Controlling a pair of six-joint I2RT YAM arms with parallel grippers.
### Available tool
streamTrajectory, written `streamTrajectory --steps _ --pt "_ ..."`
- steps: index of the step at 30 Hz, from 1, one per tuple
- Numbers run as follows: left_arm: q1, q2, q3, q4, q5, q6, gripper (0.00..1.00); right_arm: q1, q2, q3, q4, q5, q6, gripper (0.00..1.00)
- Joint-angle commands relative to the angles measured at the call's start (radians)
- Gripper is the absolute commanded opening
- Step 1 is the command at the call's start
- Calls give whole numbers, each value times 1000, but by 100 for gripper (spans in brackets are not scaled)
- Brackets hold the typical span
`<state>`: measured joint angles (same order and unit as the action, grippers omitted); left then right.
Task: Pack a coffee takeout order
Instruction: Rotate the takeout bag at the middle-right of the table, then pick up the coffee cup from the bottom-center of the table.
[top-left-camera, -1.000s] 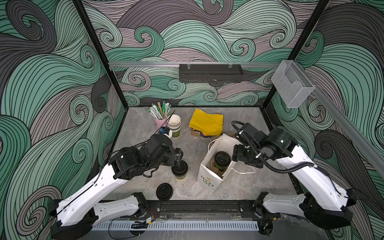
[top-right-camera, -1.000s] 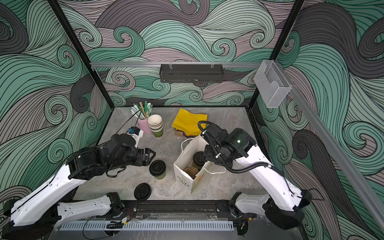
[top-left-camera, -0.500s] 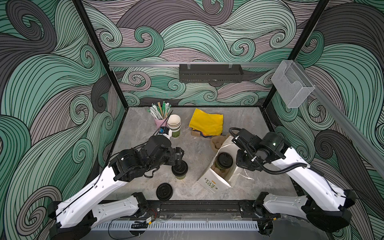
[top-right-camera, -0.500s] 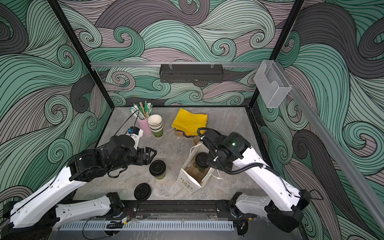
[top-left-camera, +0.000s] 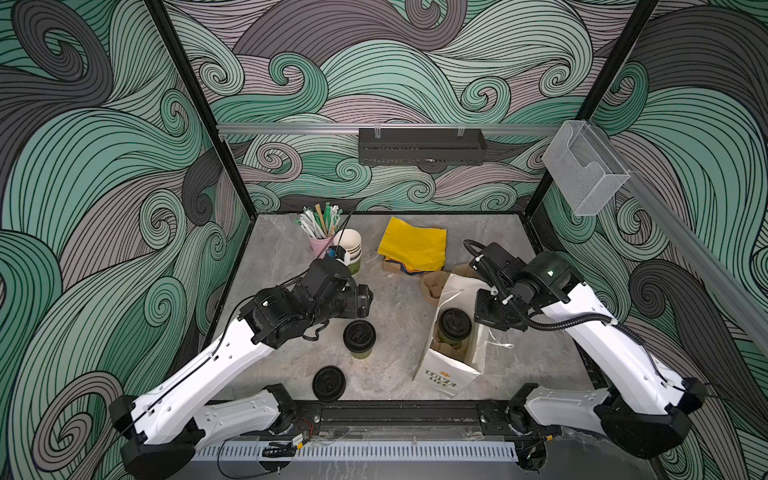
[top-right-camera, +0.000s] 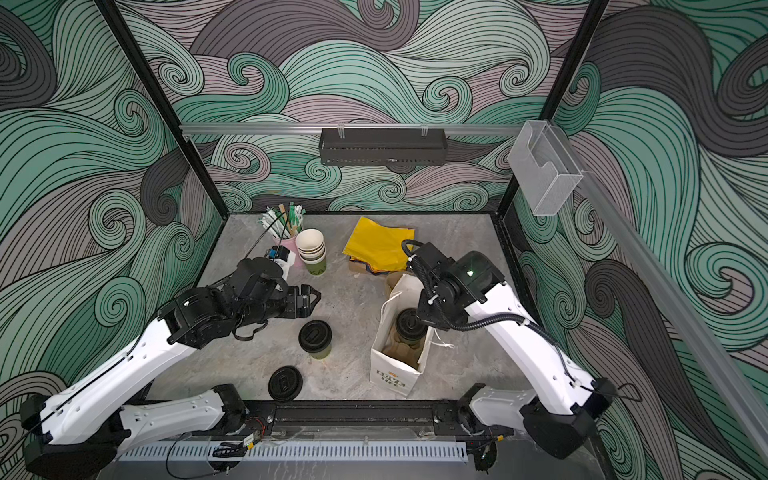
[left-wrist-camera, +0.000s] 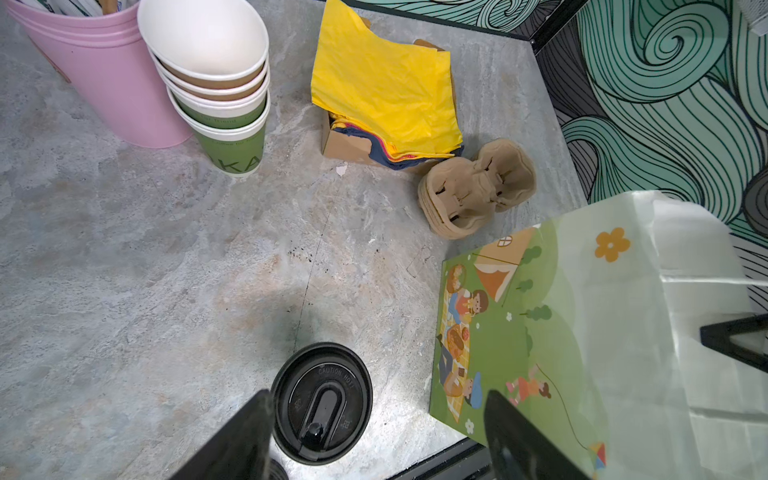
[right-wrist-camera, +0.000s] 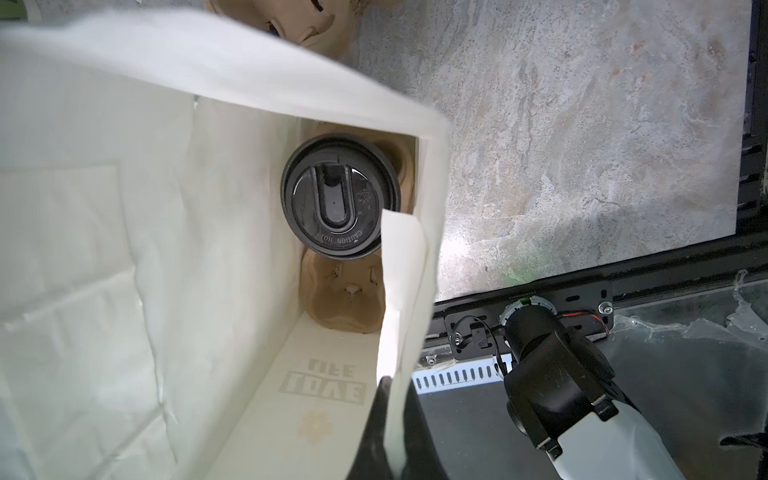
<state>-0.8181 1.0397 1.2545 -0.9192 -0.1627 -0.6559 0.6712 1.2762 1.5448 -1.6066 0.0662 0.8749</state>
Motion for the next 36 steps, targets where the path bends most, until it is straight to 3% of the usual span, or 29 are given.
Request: streamTrajectory --steps 1,12,17,22,25,29,36 --pt "20 -3 -1 9 28 13 81 -5 24 26 -59 -19 -51 0" --pt "56 -18 -10 -25 38 7 81 -36 32 17 6 -29 -93 2" --pt "59 -32 -7 -82 38 -4 81 -36 -9 12 -5 -41 -82 38" --pt "59 -2 41 -255 110 11 82 -37 -89 18 -10 -69 -88 76" --pt "55 35 62 -373 167 9 82 -44 -129 29 -17 -92 -103 92" --pt "28 89 79 -449 234 12 82 -62 -165 40 -36 -80 -105 98" --pt "-6 210 66 -400 254 51 82 -109 -221 19 -46 -52 -105 99"
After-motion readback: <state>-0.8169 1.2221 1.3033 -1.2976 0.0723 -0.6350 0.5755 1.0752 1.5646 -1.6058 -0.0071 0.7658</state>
